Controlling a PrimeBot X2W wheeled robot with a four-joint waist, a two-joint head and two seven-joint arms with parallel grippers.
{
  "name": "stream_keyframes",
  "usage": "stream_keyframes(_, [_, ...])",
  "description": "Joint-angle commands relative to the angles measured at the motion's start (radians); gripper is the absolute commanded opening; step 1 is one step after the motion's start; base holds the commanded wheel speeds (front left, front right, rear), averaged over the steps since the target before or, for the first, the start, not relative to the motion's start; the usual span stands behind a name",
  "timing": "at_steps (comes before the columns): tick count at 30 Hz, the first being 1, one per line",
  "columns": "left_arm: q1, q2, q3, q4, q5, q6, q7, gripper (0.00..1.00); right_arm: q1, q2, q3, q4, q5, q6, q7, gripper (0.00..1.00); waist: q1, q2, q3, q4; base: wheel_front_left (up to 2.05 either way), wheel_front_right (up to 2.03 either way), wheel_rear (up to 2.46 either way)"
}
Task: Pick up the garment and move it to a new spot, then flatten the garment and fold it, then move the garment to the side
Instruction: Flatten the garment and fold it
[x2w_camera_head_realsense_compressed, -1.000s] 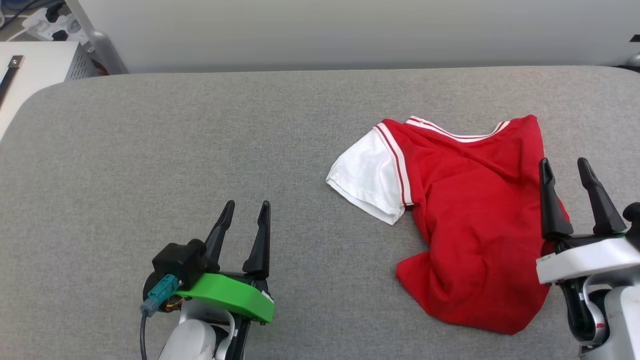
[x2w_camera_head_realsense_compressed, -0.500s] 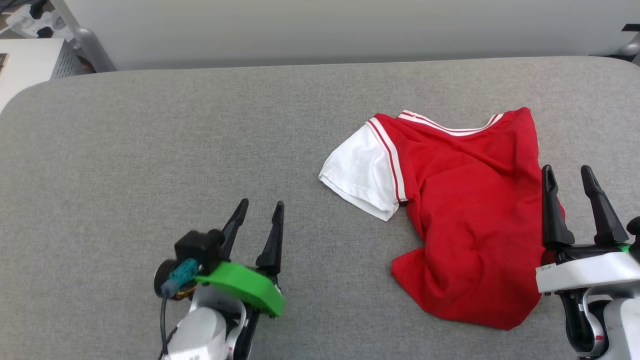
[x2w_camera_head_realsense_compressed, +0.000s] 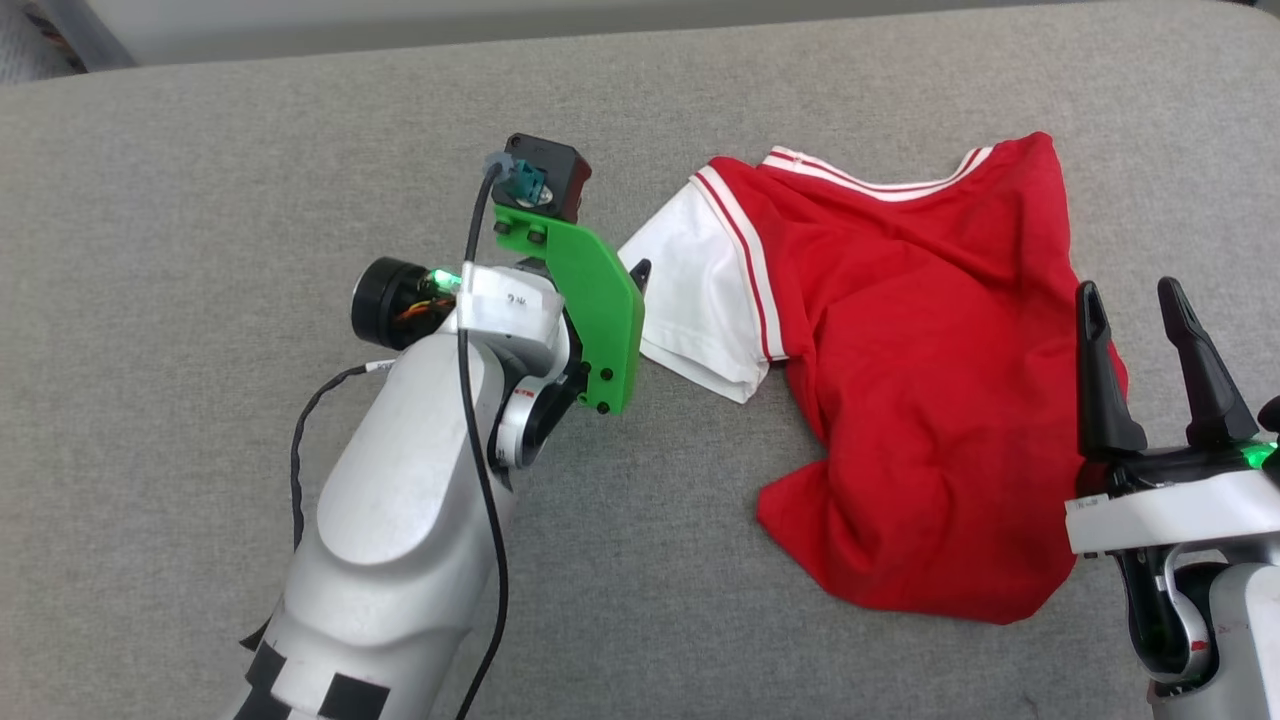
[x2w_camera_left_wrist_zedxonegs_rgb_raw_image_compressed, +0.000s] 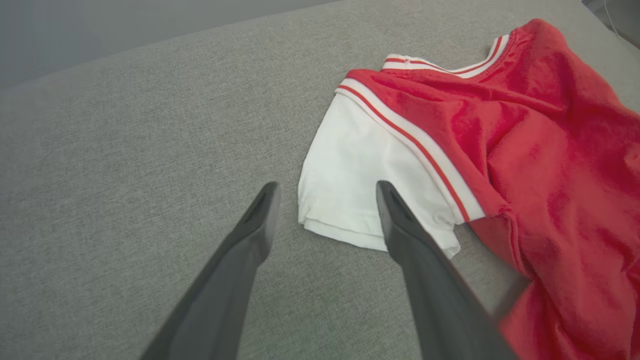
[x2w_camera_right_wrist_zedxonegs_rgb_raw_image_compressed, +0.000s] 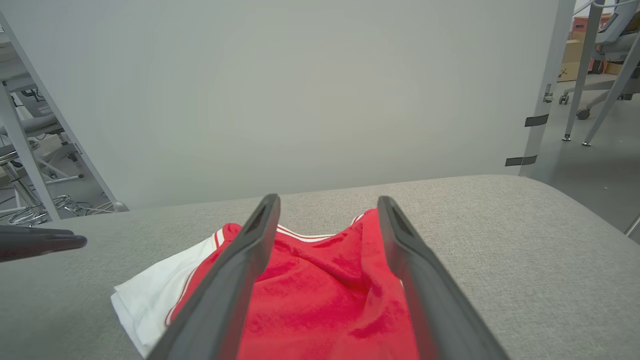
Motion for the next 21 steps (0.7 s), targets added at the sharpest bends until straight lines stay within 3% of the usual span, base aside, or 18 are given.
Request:
stream_keyframes(1, [-0.032,0.004,0.000,0.017,0.003,-0.001,0.019,1.00,-0.019,0.003,0.005,-0.009,-0.008,-0.001,0.002,1.00,0.0000,-0.0001,0.050,-0.035,0.00,0.00,0.00])
stream_keyframes(5, [-0.103,0.012,-0.006,0.125,0.017,0.013,0.057,1.00,-0.044,0.004,0.011,-0.010,-0.003,-0.001,-0.007,1.00,0.0000,-0.0001,0.100,-0.066,0.00,0.00,0.00])
stream_keyframes(12, [-0.127,0.027,-0.006,0.247,0.049,0.053,-0.004,1.00,-0.053,0.004,0.014,-0.004,0.002,-0.001,-0.022,1.00,0.0000,-0.0001,0.123,-0.077,0.00,0.00,0.00])
stream_keyframes(17, [-0.126,0.019,-0.024,0.313,0.036,0.037,-0.019,1.00,-0.053,-0.002,0.017,0.000,0.027,-0.001,-0.024,1.00,0.0000,-0.0001,0.119,-0.072,0.00,0.00,0.00])
stream_keyframes(19, [-0.120,0.015,-0.037,0.333,0.028,0.025,-0.010,0.36,-0.052,-0.007,0.016,0.000,0.025,-0.001,-0.024,1.00,0.0000,-0.0001,0.114,-0.067,0.00,0.00,0.00])
stream_keyframes(20, [-0.117,0.014,-0.043,0.340,0.024,0.020,-0.009,0.00,-0.052,-0.008,0.015,0.000,0.023,-0.001,-0.024,1.00,0.0000,-0.0001,0.110,-0.065,0.00,0.00,0.00])
stream_keyframes(21, [-0.114,0.012,-0.046,0.345,0.020,0.018,-0.011,0.00,-0.051,-0.010,0.014,0.000,0.021,-0.001,-0.024,1.00,0.0000,-0.0001,0.106,-0.062,0.00,0.00,0.00])
